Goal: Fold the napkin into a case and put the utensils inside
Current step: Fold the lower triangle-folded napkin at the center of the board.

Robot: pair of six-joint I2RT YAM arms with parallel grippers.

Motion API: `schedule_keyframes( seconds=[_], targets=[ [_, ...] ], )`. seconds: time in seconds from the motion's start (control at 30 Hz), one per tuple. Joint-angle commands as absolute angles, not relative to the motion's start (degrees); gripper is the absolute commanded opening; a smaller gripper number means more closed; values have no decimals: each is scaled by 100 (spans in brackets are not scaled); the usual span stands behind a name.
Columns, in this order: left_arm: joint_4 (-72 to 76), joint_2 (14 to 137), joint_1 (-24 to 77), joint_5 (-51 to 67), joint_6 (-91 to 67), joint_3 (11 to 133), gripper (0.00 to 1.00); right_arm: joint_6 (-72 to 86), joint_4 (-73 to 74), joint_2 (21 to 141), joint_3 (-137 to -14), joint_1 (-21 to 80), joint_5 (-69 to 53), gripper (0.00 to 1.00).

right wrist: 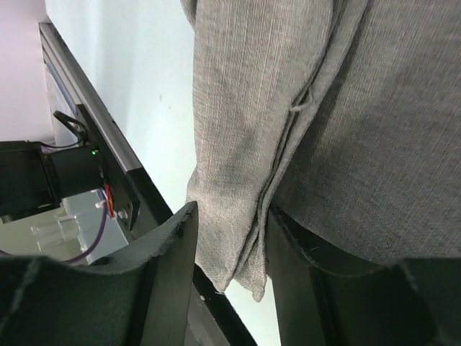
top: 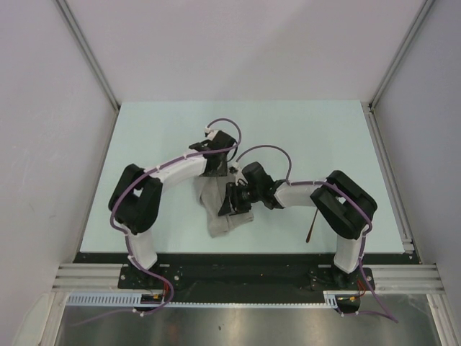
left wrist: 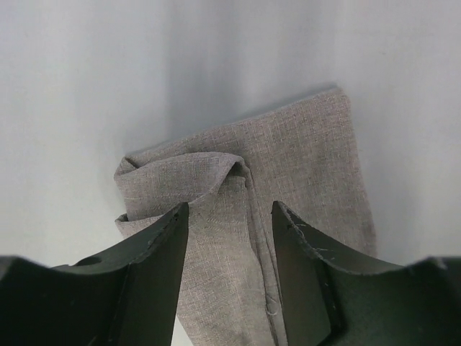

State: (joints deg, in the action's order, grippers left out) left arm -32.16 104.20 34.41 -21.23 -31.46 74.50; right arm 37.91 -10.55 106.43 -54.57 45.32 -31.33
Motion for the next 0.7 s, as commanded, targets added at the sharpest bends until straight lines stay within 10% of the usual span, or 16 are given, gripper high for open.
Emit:
schedule_keyframes(
  seconds=[0.0,0.67],
  targets=[
    [-3630,10687,3551,-2734,-3199,7884,55,3665,-1037,10371,-5326,4579,-2980,47],
    [-3516,11206,3560,-2487,-2918,8130,54,3771,-1362,10582,-5256,4755,-3111,40]
  ],
)
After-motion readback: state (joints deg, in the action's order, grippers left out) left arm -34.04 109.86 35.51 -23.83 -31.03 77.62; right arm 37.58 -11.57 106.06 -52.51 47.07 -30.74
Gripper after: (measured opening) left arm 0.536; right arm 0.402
